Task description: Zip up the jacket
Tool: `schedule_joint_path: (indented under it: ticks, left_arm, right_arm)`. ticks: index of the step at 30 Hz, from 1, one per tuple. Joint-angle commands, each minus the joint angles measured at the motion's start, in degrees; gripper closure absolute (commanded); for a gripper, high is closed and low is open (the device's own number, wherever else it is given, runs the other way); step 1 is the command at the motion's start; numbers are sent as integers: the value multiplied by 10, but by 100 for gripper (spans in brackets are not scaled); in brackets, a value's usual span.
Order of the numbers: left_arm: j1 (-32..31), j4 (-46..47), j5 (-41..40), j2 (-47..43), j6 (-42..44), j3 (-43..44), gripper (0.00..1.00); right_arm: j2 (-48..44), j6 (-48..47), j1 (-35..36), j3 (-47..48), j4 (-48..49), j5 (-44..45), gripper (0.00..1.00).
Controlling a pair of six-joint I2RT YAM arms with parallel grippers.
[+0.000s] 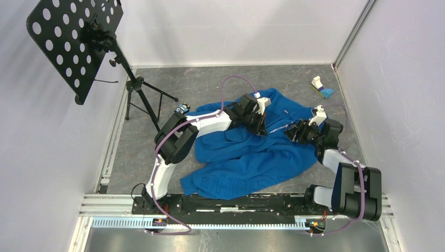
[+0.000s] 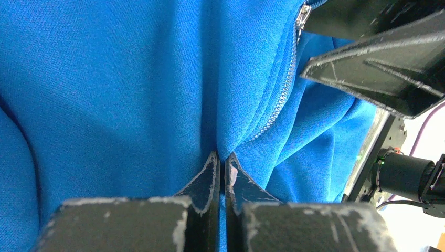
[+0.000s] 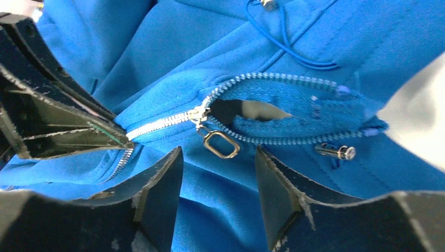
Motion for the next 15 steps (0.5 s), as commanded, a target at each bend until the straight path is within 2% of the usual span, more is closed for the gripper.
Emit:
schedule_joint_path:
  ticks: [1, 8, 12, 15]
  left_arm:
    - [4, 10, 19, -5, -14, -2, 98]
    - [3, 20, 18, -8, -20, -13, 98]
    - [3, 22, 16, -8, -20, -16, 98]
    - [3, 22, 16, -7, -21, -15, 98]
  right_arm:
    - [32, 96, -8, -60, 210, -77, 39]
    - [73, 185, -20, -97, 364, -118, 39]
    - [92, 263, -38, -126, 481, -144, 45]
    - [96, 263, -40, -128, 476, -147, 53]
